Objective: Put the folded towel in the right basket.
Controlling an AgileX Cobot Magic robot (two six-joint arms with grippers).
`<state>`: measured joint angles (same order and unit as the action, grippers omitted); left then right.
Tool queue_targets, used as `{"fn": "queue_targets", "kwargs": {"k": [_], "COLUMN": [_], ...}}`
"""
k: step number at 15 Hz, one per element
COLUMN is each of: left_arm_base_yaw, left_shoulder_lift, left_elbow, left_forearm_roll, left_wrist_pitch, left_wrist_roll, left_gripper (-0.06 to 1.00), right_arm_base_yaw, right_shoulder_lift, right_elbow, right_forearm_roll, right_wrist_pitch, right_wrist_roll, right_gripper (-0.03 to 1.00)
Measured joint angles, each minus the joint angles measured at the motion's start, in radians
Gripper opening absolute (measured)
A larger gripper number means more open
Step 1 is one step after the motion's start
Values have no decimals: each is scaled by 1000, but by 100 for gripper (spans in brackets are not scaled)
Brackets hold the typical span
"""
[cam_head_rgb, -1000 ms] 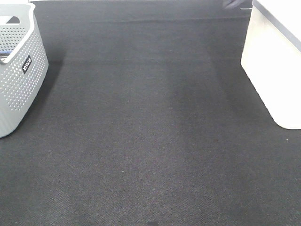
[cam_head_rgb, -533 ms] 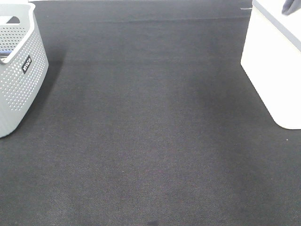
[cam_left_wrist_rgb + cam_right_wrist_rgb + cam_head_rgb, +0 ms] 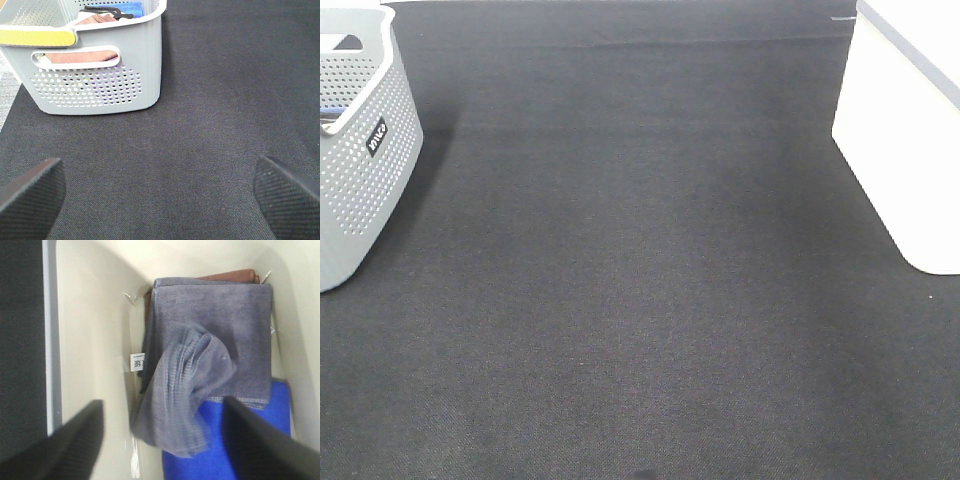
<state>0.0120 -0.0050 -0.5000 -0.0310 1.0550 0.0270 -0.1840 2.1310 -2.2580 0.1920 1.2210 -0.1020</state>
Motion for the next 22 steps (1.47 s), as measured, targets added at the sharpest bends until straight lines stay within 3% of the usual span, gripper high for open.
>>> {"fn": "queue_targets", "kwargs": {"k": [2, 6, 10, 14, 22], "left_arm_base_yaw": [0, 0, 0, 0, 0], "left_shoulder_lift": [0, 0, 0, 0, 0], "left_elbow": [0, 0, 0, 0, 0], "left_forearm_roll": [0, 0, 0, 0, 0], "left_wrist_pitch": [0, 0, 0, 0, 0], "left_wrist_roll": [0, 0, 0, 0, 0], "left_gripper": [97, 97, 97, 97, 97], "right_arm_base_yaw": [0, 14, 130, 219, 221], "right_shoulder_lift": [-13, -83, -239, -466, -990], "right_elbow": [0, 3, 132, 441, 1170], "right_forearm_roll": [-3, 30, 62, 61, -78], "right_wrist_pitch": [0, 0, -1, -2, -3], "right_wrist_roll": [0, 3, 4, 4, 52], "right_gripper": [72, 73, 73, 73, 73]}}
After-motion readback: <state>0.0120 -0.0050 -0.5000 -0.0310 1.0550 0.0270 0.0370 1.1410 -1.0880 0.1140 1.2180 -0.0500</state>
